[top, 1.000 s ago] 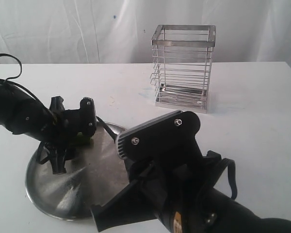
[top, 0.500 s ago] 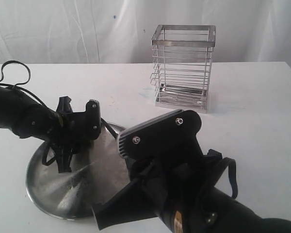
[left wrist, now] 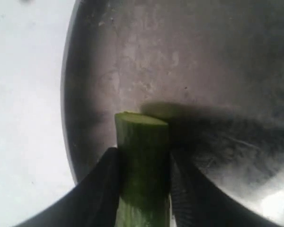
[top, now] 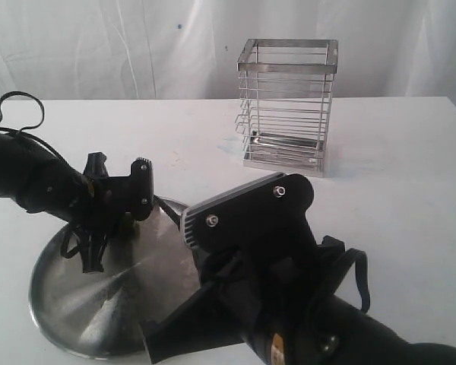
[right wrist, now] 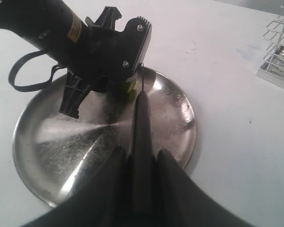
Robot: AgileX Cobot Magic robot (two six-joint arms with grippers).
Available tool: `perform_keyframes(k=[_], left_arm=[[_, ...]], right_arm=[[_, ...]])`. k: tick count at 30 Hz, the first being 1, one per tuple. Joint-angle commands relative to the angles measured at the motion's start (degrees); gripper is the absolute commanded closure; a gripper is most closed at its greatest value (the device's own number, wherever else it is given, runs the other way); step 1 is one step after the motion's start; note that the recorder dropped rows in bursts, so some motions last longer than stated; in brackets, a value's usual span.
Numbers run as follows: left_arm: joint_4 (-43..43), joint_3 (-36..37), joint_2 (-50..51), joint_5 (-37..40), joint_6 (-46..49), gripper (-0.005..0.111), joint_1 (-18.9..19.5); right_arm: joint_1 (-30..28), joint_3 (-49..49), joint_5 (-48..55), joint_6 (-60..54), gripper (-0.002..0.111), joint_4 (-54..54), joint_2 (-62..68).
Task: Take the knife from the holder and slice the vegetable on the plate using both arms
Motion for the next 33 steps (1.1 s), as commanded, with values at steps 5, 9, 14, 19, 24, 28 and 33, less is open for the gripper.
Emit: perform_keyframes(k=[5,9,14,19,24,28,33], left_arm=[[-0.6,1.1,-7.2,15.5,-4.3,0.107,-0.2],[-1.0,1.1,-11.5,15.1,-8.5,0.107,-0.2],[-8.2,1.1,-15.2,25.2,-14.6,0.107,-0.2],[-26.9,3.4,-16.3,29.0,-15.3,0.107,-0.2],[-34.1,10.7,-16.3,22.0,-15.3,0.107,-0.2],[-35.3,13.5,-15.4,19.1,-15.7,0.107,-0.2],[-35.3,13.9,-13.3,17.1,-15.9,0.107,-0.2]], right_arm=[[-0.3,0.1,2.2,-0.3,0.108,-1.1,-0.5],[-0.3,0.1,1.5,-0.6,0.108,-0.7,-0.6],[-0.3,0.1,1.5,-0.6,0.108,-0.5,-1.0],[-0.3,0.1,1.1,-0.6,0.108,-0.4,-4.0],[-0.3,0.1,-0.6,-1.1,0.108,-0.3,-5.1],[-0.3,0.1,-1.0,-1.1,0.108,-0.3,-5.1],[-0.3,0.1,-2.2,-1.1,0.108,-0.3,-5.1]])
